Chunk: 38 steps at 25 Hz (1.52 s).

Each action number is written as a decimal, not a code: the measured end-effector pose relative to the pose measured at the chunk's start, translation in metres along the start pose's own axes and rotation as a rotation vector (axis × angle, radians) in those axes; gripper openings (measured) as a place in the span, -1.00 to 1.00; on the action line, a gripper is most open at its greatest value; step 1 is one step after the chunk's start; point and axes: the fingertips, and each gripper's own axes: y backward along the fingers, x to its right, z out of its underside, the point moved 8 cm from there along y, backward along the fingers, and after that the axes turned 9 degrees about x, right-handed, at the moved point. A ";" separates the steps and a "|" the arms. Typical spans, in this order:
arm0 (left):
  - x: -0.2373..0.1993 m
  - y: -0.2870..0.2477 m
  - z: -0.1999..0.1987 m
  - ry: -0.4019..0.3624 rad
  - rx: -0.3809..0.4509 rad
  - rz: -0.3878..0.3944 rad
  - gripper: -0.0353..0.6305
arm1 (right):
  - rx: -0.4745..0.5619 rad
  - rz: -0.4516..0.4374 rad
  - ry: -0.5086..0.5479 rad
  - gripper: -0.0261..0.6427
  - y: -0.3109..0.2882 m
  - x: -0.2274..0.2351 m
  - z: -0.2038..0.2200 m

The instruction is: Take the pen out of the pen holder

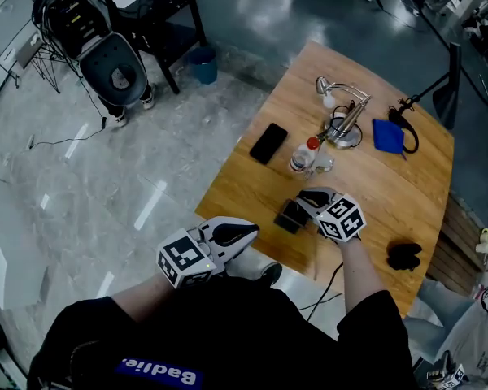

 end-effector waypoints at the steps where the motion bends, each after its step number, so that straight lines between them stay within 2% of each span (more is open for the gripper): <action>1: 0.000 0.000 -0.001 0.002 -0.001 0.008 -0.87 | 0.011 0.013 -0.001 -0.73 0.006 -0.001 -0.004; 8: 0.005 -0.010 -0.008 -0.010 0.006 0.078 -0.87 | 0.087 0.096 -0.005 -0.73 0.052 -0.012 -0.025; 16: 0.019 -0.030 -0.011 -0.019 -0.007 0.175 -0.87 | 0.310 0.169 -0.088 -0.73 0.122 -0.040 -0.060; 24: 0.030 -0.052 -0.015 -0.036 -0.008 0.250 -0.87 | 0.461 0.200 -0.119 -0.73 0.174 -0.089 -0.071; 29: 0.038 -0.060 -0.019 -0.048 -0.005 0.289 -0.87 | 0.530 0.212 -0.150 -0.73 0.188 -0.114 -0.068; 38: 0.049 -0.065 -0.032 -0.058 0.019 0.321 -0.87 | 0.580 0.213 -0.191 -0.73 0.180 -0.146 -0.055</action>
